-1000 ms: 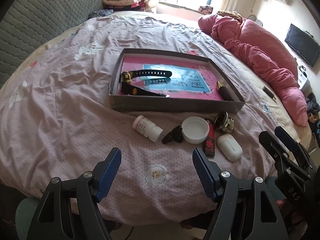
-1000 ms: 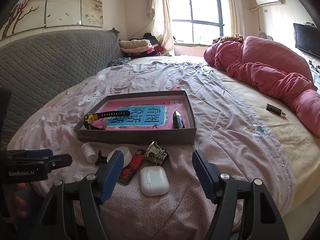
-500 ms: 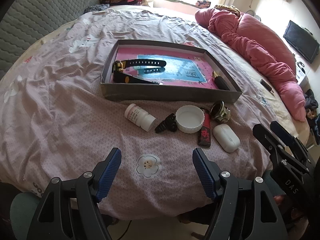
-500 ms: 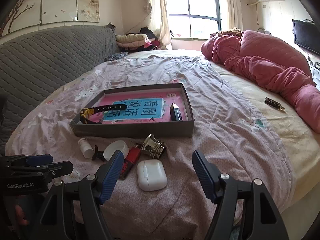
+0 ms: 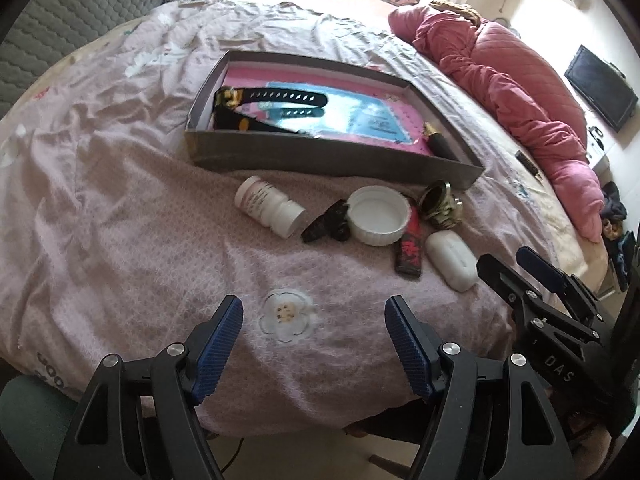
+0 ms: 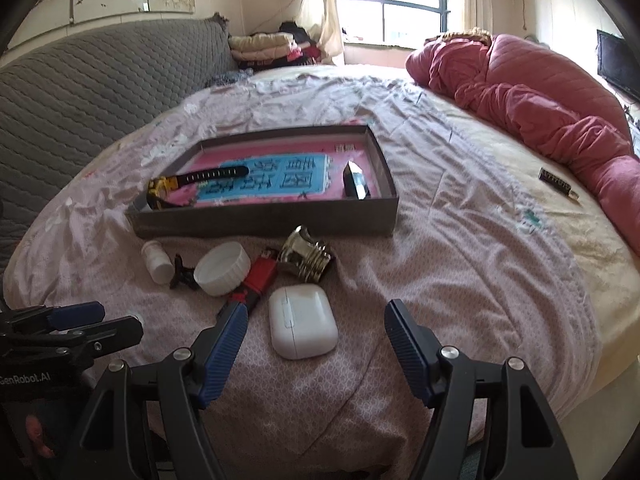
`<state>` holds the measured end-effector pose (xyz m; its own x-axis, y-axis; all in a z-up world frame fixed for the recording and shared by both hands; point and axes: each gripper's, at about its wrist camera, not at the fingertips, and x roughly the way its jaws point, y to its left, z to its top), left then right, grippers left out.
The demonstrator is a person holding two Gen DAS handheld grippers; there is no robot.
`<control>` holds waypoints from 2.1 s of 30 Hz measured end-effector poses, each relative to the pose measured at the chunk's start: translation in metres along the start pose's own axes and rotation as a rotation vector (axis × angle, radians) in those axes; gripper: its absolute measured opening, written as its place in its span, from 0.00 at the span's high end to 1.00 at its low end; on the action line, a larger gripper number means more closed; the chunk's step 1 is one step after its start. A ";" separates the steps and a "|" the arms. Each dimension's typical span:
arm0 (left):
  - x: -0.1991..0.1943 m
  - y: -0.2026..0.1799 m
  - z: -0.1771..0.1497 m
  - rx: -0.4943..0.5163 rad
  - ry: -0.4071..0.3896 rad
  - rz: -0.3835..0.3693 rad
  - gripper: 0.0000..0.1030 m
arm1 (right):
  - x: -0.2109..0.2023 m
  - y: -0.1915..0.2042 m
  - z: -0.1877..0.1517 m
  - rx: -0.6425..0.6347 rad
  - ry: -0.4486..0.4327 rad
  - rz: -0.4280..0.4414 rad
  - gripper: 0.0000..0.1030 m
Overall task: Organize rigid objects
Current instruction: 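Move both tools back toward the remaining items in front of the box, then approach the white pill bottle with the left tool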
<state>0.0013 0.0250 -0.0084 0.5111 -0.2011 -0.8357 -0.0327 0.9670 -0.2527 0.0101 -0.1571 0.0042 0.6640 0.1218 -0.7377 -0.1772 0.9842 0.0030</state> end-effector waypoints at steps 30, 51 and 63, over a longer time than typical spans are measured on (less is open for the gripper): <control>0.030 0.033 0.033 -0.022 -0.047 0.054 0.27 | 0.028 -0.001 0.001 0.020 0.051 0.021 0.32; 0.056 0.034 0.049 0.133 -0.052 0.057 0.27 | 0.041 0.003 -0.001 -0.002 0.086 0.016 0.32; 0.065 0.042 0.055 0.133 -0.063 -0.017 0.27 | 0.054 0.001 -0.002 0.006 0.111 0.013 0.32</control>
<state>0.0805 0.0606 -0.0468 0.5634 -0.2118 -0.7985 0.0887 0.9765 -0.1964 0.0442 -0.1496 -0.0371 0.5775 0.1197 -0.8076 -0.1807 0.9834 0.0166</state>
